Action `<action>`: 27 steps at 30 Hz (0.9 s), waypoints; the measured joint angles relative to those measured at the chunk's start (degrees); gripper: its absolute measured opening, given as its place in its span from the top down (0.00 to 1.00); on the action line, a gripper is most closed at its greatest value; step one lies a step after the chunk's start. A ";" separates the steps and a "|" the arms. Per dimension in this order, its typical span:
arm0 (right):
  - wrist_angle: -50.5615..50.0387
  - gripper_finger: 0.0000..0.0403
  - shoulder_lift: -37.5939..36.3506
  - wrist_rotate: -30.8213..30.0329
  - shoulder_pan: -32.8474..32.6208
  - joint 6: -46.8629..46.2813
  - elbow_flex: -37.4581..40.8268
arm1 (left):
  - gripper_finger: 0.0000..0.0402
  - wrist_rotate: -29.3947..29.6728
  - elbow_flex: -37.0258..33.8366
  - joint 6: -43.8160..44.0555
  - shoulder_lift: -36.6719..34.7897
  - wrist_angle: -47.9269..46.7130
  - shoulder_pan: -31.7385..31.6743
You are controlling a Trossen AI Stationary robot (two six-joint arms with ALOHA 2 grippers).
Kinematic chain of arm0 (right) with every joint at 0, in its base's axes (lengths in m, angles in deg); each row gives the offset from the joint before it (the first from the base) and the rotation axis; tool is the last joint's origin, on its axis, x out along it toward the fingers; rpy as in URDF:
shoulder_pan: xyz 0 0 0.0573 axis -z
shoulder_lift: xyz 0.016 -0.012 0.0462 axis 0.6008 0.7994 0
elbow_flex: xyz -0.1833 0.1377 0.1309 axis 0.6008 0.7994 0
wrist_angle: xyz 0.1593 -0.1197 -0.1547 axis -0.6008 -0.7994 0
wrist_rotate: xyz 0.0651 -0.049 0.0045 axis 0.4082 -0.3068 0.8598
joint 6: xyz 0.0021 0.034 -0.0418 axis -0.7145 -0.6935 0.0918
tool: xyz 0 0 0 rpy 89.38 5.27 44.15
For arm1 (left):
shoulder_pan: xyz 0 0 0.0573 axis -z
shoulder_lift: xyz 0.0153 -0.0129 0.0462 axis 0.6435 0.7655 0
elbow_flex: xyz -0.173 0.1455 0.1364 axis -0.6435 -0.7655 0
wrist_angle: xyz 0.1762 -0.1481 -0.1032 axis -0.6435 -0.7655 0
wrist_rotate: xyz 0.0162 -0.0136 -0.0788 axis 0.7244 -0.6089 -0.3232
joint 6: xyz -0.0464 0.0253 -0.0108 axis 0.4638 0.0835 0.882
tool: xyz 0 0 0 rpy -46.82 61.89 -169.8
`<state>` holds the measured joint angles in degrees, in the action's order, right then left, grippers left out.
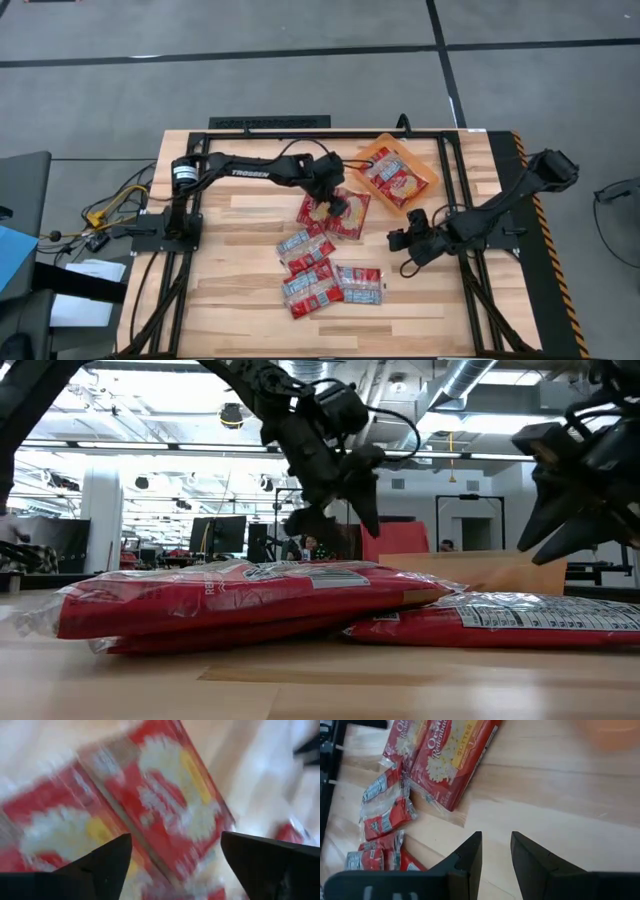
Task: Sort popcorn bags into baskets
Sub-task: Put the popcorn bag into the orange transparent bin
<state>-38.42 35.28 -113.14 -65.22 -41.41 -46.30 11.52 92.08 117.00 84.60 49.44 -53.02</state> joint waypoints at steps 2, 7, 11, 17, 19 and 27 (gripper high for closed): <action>1.17 0.68 1.03 -0.09 0.36 -0.01 0.00 | 0.25 1.07 -0.01 0.08 0.89 -0.15 0.02; 4.25 0.68 3.33 -0.06 1.56 -0.01 -0.03 | 0.25 -1.56 -0.05 3.21 4.15 0.39 0.11; 5.82 0.68 4.81 -0.10 2.77 0.38 -0.05 | 0.25 -0.69 -0.22 3.61 5.31 0.91 0.13; 9.22 0.68 6.89 -0.29 5.31 2.40 -0.01 | 0.25 -4.87 -0.19 6.11 7.29 3.64 0.22; 12.33 0.68 8.83 0.01 6.25 4.02 -0.11 | 0.25 -4.63 -0.10 6.25 8.12 4.22 0.57; 26.58 0.68 17.83 2.68 10.40 9.31 -0.16 | 0.31 -8.17 -0.10 8.56 9.80 8.09 0.54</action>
<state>-11.84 53.11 -110.46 -54.82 -32.10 -46.45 3.35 91.97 125.56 94.40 57.54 -52.48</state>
